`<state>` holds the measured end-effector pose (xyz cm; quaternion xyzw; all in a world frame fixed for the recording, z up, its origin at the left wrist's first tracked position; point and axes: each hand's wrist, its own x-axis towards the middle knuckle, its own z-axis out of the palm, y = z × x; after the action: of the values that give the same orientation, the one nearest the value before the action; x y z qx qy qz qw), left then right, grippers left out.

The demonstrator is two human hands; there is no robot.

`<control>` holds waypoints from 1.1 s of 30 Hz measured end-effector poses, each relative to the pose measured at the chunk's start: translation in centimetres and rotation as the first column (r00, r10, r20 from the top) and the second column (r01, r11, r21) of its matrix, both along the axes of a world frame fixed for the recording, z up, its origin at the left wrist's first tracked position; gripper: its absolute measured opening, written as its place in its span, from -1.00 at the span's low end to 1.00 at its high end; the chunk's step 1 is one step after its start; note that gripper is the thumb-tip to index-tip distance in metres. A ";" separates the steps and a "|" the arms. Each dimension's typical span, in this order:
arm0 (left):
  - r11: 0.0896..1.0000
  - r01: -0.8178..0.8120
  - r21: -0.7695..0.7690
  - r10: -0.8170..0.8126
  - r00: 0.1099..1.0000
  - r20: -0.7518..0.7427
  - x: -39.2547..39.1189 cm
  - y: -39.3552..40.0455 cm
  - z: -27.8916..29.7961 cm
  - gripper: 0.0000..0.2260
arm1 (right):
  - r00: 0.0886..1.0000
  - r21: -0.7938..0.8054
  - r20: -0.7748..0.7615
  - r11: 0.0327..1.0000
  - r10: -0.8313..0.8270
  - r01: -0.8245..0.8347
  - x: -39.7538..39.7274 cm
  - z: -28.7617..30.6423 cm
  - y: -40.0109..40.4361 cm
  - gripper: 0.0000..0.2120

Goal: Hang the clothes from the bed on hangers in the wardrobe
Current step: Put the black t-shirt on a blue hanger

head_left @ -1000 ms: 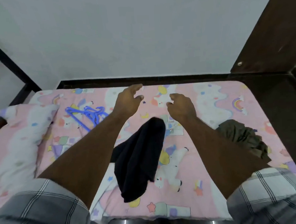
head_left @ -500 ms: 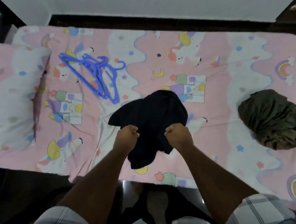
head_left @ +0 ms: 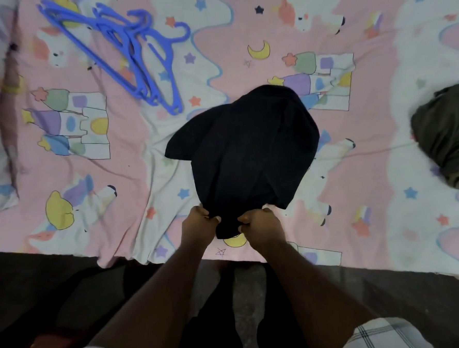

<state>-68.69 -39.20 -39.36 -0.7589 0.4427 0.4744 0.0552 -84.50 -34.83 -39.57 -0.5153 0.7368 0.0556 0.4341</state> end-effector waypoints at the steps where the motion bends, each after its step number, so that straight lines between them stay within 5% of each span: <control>1: 0.999 -0.035 0.014 0.035 0.999 -0.017 -0.1 0.2 -0.7 -0.72 | 0.999 -0.011 -0.011 0.999 0.045 -0.045 0.5 -0.7 0.3 -0.67; 7: 0.933 -0.343 0.113 0.360 0.910 -0.208 0.4 0.0 -1.8 -0.93 | 0.972 -0.167 -0.176 0.968 0.158 -0.187 2.2 -2.5 1.0 -0.81; 11: 0.886 -0.453 0.094 0.457 0.825 -0.333 0.8 -1.8 0.7 -0.88 | 0.991 -0.201 0.010 0.971 -0.133 0.132 1.4 -0.1 -0.4 -0.83; 17: 0.872 -0.487 0.047 0.449 0.761 -0.468 -0.7 -8.8 7.8 -0.95 | 0.885 -0.239 0.222 0.857 -0.409 0.456 -3.2 7.9 -5.7 -0.94; 24: 0.851 -0.518 -0.082 0.375 0.711 -0.596 -5.5 -20.1 16.7 -0.91 | 0.894 -0.494 0.162 0.750 -0.418 0.440 -11.6 17.4 -14.4 -0.96; 30: 0.847 -0.525 -0.086 0.337 0.655 -0.676 -9.6 -24.4 21.3 -0.94 | 0.930 -0.437 0.211 0.823 -0.300 0.364 -14.2 21.0 -17.5 -0.94; 33: 0.833 -0.548 -0.078 0.373 0.660 -0.652 -10.3 -25.7 20.9 -0.94 | 0.932 -0.387 0.227 0.852 -0.282 0.352 -14.3 20.1 -17.4 -0.76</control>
<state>-78.95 -64.95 -18.49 -0.6507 0.2871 0.6272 -0.3173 -98.78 -52.21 -19.43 -0.4706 0.7684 -0.2195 0.3740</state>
